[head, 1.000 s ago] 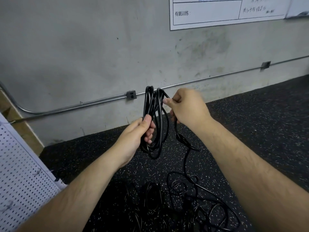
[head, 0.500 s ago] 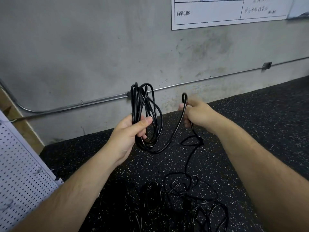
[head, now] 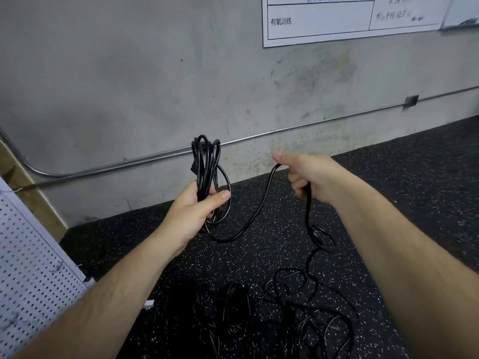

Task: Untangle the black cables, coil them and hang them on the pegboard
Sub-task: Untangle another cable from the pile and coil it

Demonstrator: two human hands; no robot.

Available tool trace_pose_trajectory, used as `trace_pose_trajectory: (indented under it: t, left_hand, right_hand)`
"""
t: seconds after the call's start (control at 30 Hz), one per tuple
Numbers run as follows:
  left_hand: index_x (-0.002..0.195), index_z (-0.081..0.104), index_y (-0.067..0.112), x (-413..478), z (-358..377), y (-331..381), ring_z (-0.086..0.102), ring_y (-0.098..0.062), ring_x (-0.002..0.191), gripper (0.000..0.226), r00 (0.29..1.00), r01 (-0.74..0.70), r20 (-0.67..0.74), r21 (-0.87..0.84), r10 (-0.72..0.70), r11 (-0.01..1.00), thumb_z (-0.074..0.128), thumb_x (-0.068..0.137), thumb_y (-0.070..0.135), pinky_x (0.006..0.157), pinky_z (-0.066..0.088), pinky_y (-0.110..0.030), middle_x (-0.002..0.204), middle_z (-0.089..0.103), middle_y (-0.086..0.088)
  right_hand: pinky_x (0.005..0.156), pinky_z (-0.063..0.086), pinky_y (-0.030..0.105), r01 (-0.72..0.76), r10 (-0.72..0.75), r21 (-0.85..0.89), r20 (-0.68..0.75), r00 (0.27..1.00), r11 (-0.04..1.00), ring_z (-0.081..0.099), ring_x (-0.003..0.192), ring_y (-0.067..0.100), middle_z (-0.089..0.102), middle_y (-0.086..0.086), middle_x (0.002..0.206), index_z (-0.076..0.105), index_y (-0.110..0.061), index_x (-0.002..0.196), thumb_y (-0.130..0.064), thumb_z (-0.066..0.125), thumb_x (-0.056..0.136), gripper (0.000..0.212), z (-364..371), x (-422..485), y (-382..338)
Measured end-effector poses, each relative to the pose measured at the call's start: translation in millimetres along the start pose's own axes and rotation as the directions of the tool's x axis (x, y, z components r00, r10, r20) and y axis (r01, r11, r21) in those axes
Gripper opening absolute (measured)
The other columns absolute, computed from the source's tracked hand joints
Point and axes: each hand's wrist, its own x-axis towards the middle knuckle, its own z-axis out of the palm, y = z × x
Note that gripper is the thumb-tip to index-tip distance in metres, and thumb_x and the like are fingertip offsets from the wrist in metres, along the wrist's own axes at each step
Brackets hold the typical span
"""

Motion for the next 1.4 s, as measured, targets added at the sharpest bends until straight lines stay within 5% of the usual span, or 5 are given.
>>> trace_pose_trajectory:
  t: [0.17, 0.3, 0.5, 0.87, 1.4]
  left_hand:
    - [0.102, 0.062, 0.022, -7.6, 14.7, 1.1, 0.06, -0.014, 0.084, 0.054, 0.999, -0.026, 0.028, 0.043, 0.025, 0.999, 0.077, 0.067, 0.06, 0.088, 0.05, -0.045, 0.089, 0.062, 0.001]
    - [0.1, 0.061, 0.024, -10.0, 20.8, 3.1, 0.06, -0.017, 0.085, 0.053, 0.996, -0.078, 0.041, 0.051, 0.076, 0.996, 0.073, 0.067, 0.064, 0.095, 0.049, -0.054, 0.089, 0.061, -0.001]
    - [0.105, 0.061, 0.022, -10.8, 24.4, 5.6, 0.062, -0.014, 0.091, 0.044, 0.995, -0.093, 0.031, 0.014, 0.092, 0.996, 0.075, 0.073, 0.048, 0.096, 0.051, -0.045, 0.097, 0.063, -0.003]
    - [0.116, 0.064, 0.009, -6.6, 29.4, 0.5, 0.07, -0.017, 0.092, 0.039, 0.995, -0.013, 0.092, -0.118, 0.024, 0.993, 0.081, 0.083, 0.021, 0.073, 0.054, -0.024, 0.1, 0.074, 0.001]
    - [0.103, 0.064, 0.01, -4.2, 42.8, -0.6, 0.072, -0.021, 0.09, 0.03, 0.997, -0.011, 0.076, -0.12, 0.02, 0.993, 0.083, 0.081, 0.015, 0.089, 0.057, -0.047, 0.094, 0.072, -0.002]
  right_hand:
    - [0.034, 0.037, 0.017, -0.114, 0.09, 0.428, 0.076, 0.993, 0.897, 0.045, 0.038, 0.005, 0.072, 0.007, 0.075, 0.062, -0.002, 0.095, -0.02, 0.043, 0.108, 0.03, 21.1, -5.3, -6.4]
    - [0.044, 0.05, 0.015, -0.124, -0.014, 0.629, 0.209, 0.978, 0.767, 0.073, 0.092, 0.028, 0.066, 0.027, 0.116, 0.058, 0.012, 0.117, -0.014, 0.033, 0.109, 0.037, 35.1, -13.1, -11.0]
    - [0.078, 0.059, 0.058, -0.048, -0.165, 0.654, 0.261, 0.951, 0.755, 0.047, 0.132, 0.044, 0.052, 0.027, 0.136, 0.063, 0.01, 0.115, -0.01, 0.039, 0.107, 0.033, 41.1, -13.8, -10.3]
    - [0.099, 0.053, 0.05, 0.054, -0.259, 0.647, 0.227, 0.939, 0.76, 0.048, 0.071, 0.014, 0.058, 0.0, 0.066, 0.068, -0.004, 0.114, -0.013, 0.039, 0.11, 0.03, 66.2, -26.0, -9.9]
    - [0.092, 0.055, 0.042, 0.158, -0.256, 0.57, 0.095, 0.962, 0.806, 0.059, 0.062, 0.01, 0.057, -0.003, 0.07, 0.062, -0.006, 0.096, -0.028, 0.049, 0.107, 0.027, 59.0, -19.4, -2.9]
